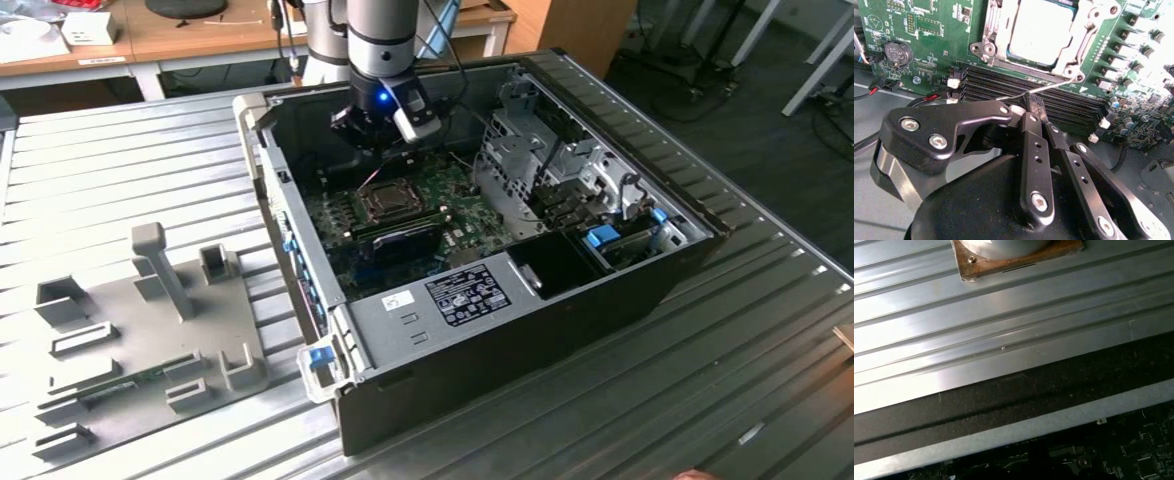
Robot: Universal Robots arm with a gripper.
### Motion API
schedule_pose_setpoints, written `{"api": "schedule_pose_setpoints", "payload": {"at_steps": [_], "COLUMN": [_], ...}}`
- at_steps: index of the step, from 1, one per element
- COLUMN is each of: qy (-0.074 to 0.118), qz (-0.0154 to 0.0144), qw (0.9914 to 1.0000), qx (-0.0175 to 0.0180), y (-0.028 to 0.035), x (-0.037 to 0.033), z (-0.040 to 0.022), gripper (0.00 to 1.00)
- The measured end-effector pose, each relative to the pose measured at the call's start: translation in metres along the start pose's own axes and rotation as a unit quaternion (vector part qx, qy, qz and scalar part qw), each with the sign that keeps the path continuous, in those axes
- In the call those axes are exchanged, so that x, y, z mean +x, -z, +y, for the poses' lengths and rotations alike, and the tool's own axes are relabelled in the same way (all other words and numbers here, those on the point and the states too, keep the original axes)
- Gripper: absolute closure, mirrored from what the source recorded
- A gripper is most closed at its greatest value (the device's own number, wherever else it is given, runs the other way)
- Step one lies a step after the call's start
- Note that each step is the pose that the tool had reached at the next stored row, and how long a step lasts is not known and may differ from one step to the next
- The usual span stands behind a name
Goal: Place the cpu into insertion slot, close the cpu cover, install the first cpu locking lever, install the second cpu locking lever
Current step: 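Install the first cpu locking lever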
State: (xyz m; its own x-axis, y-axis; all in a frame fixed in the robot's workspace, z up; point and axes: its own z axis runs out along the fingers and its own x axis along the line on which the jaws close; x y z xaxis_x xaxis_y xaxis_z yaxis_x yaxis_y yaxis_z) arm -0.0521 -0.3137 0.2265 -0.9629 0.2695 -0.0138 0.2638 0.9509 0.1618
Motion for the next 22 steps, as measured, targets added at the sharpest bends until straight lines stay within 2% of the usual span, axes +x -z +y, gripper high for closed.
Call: {"api": "schedule_pose_setpoints", "payload": {"at_steps": [14, 22], "qy": [0.0, 0.0], "qz": [0.0002, 0.0002], "qw": [1.0, 1.0], "qx": [-0.0007, -0.0007], "y": [-0.0084, -0.0088], "x": [-0.0028, -0.003], "z": [-0.0005, -0.0005], "gripper": [0.89, 0.89]}}
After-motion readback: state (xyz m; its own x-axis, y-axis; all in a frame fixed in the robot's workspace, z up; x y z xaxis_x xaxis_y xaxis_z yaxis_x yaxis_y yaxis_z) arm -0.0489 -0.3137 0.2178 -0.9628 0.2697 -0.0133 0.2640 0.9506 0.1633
